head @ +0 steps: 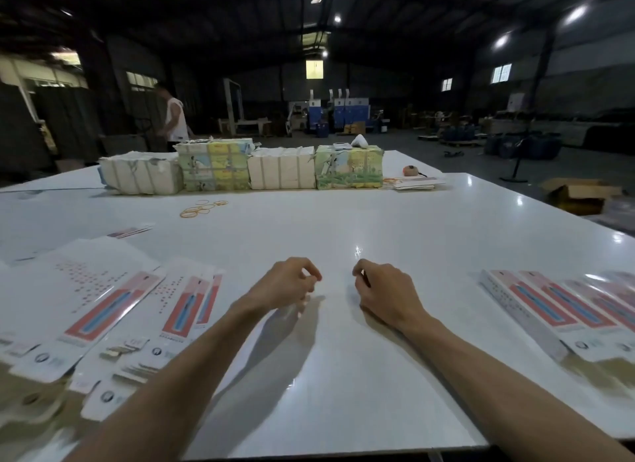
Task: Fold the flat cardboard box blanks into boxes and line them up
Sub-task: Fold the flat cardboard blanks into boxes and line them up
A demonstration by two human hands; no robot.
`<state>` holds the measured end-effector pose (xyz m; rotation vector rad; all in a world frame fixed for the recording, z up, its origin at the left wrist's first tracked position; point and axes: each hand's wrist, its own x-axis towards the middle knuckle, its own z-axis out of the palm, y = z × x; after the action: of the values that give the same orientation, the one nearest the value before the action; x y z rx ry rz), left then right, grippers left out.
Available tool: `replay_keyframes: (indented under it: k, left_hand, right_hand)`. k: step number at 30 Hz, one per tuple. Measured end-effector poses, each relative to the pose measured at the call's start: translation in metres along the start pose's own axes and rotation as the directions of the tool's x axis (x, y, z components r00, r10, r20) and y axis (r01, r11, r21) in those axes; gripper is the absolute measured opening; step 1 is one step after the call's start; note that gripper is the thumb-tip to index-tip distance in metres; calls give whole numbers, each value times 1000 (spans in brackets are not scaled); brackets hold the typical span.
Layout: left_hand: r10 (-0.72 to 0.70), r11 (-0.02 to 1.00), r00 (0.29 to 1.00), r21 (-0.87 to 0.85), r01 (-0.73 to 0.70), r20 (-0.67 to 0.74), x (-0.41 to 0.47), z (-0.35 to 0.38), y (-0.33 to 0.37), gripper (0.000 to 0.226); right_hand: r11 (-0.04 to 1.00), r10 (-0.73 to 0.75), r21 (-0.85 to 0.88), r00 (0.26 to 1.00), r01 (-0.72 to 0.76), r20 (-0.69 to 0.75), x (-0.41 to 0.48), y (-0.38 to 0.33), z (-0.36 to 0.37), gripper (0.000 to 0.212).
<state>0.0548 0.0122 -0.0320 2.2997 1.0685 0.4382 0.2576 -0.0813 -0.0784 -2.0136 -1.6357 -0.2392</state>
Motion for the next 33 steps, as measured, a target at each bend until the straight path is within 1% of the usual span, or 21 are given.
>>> replay_keyframes:
  k: [2, 4, 5, 7, 9, 11, 14, 18, 19, 23, 25, 27, 30, 33]
  left_hand:
    - [-81, 979, 996, 184, 84, -21, -8, -32, -15, 22]
    - [-205, 915, 976, 340, 216, -69, -22, -62, -35, 32]
    - [-268, 862, 955, 412, 296, -126, -31, -74, -44, 39]
    - [-372, 715, 890, 529, 457, -266, -52, -88, -60, 54]
    - [-444, 572, 826, 600, 560, -348, -69, -93, -70, 71]
    - [-477, 507, 782, 601, 617, -400, -80, -91, -79, 80]
    - [-441, 487, 772, 601, 634, -457, -88, -88, -89, 77]
    - [-377, 506, 786, 602, 618, -490, -85, -84, -92, 67]
    - [-379, 507, 790, 606, 613, -482, -84, -83, -92, 70]
    - [-431, 483, 786, 623, 616, -443, -81, -86, -94, 93]
    - [-466, 466, 775, 626, 626, -428, -81, -90, -97, 98]
    - [-479, 461, 775, 634, 621, -411, -80, -94, -98, 99]
    - [-468, 469, 782, 635, 615, -411, -77, -96, -96, 93]
    - [-481, 531, 792, 594, 605, -376, -71, -96, -92, 87]
  right_hand:
    - [999, 23, 43, 1000, -23, 18, 1, 0, -1, 21]
    - [996, 41, 77, 999, -43, 35, 2, 1, -2, 22]
    - [994, 49, 96, 998, -53, 42, 3, 1, -3, 22]
    - [990, 59, 128, 997, -65, 47, 3, 1, -4, 23]
    - [987, 63, 144, 997, -68, 43, 3, 0, -4, 23]
    - [985, 67, 155, 997, -74, 45, 3, 0, -5, 23]
    - [983, 74, 163, 996, -81, 46, 2, 0, -5, 23]
    - [979, 79, 183, 996, -86, 45, 1, 1, -5, 22]
    - [978, 80, 190, 996, -87, 48, 1, 1, -4, 22]
    - [973, 79, 214, 995, -90, 57, 0, 3, -4, 22]
    - [972, 76, 217, 995, -87, 61, 1, 3, -4, 22]
    - [972, 72, 220, 996, -84, 61, 1, 3, -5, 22]
    - [970, 70, 227, 996, -82, 59, 0, 4, -5, 21]
    - [968, 71, 236, 996, -84, 61, 0, 3, -6, 20]
